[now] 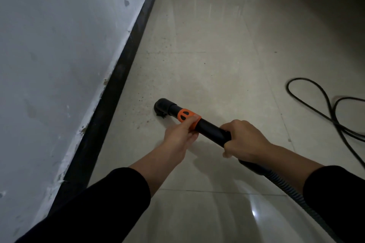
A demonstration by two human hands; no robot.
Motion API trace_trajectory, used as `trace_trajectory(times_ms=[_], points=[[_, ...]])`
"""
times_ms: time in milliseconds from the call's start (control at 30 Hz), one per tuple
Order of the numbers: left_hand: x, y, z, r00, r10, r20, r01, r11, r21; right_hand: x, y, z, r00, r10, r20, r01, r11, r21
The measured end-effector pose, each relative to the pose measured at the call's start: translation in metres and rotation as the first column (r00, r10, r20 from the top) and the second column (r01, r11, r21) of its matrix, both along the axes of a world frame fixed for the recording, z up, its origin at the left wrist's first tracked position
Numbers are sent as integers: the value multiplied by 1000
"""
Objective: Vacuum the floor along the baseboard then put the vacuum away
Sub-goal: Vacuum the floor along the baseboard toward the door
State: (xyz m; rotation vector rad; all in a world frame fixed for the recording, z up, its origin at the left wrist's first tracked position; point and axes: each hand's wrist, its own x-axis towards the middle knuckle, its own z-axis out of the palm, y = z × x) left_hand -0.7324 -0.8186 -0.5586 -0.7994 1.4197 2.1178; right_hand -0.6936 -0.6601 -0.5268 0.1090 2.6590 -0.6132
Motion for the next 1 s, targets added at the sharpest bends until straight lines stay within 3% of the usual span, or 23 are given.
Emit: trace_trajectory(times_ms=[1000], points=[[27, -54, -2, 978, 210, -2, -209, 974, -91, 0, -45, -1, 984, 174, 37, -169, 979, -115]])
